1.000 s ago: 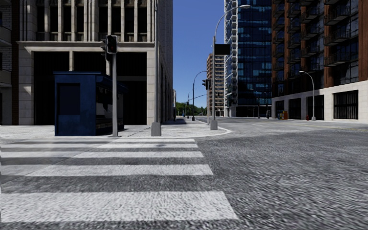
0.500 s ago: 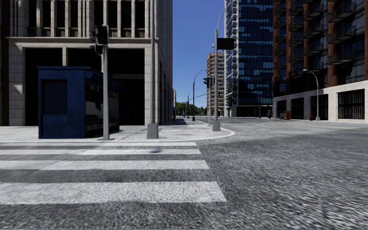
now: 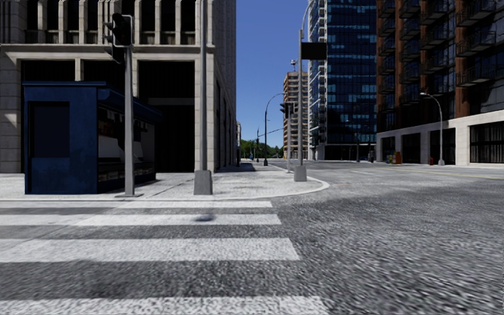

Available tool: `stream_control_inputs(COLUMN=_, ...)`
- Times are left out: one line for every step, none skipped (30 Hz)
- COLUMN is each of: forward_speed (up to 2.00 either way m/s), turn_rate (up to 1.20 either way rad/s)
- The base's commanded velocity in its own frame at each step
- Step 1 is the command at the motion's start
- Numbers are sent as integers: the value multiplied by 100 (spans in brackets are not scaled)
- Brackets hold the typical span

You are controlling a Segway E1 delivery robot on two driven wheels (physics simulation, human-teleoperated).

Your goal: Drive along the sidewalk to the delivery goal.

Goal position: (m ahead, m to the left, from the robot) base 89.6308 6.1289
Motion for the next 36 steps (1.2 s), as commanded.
stream_control_inputs(forward_speed=151, turn_rate=0)
stream_control_inputs(forward_speed=151, turn_rate=0)
stream_control_inputs(forward_speed=151, turn_rate=0)
stream_control_inputs(forward_speed=151, turn_rate=0)
stream_control_inputs(forward_speed=151, turn_rate=0)
stream_control_inputs(forward_speed=151, turn_rate=0)
stream_control_inputs(forward_speed=151, turn_rate=0)
stream_control_inputs(forward_speed=151, turn_rate=0)
stream_control_inputs(forward_speed=151, turn_rate=0)
stream_control_inputs(forward_speed=151, turn_rate=0)
stream_control_inputs(forward_speed=151, turn_rate=0)
stream_control_inputs(forward_speed=151, turn_rate=0)
stream_control_inputs(forward_speed=151, turn_rate=0)
stream_control_inputs(forward_speed=151, turn_rate=0)
stream_control_inputs(forward_speed=151, turn_rate=0)
stream_control_inputs(forward_speed=151, turn_rate=0)
stream_control_inputs(forward_speed=151, turn_rate=0)
stream_control_inputs(forward_speed=151, turn_rate=0)
stream_control_inputs(forward_speed=151, turn_rate=0)
stream_control_inputs(forward_speed=151, turn_rate=0)
stream_control_inputs(forward_speed=151, turn_rate=0)
stream_control_inputs(forward_speed=151, turn_rate=0)
stream_control_inputs(forward_speed=151, turn_rate=0)
stream_control_inputs(forward_speed=151, turn_rate=0)
stream_control_inputs(forward_speed=151, turn_rate=0)
stream_control_inputs(forward_speed=151, turn_rate=0)
stream_control_inputs(forward_speed=151, turn_rate=0)
stream_control_inputs(forward_speed=151, turn_rate=0)
stream_control_inputs(forward_speed=151, turn_rate=0)
stream_control_inputs(forward_speed=151, turn_rate=0)
stream_control_inputs(forward_speed=151, turn_rate=0)
stream_control_inputs(forward_speed=151, turn_rate=0)
stream_control_inputs(forward_speed=151, turn_rate=0)
stream_control_inputs(forward_speed=151, turn_rate=0)
stream_control_inputs(forward_speed=151, turn_rate=0)
stream_control_inputs(forward_speed=151, turn_rate=0)
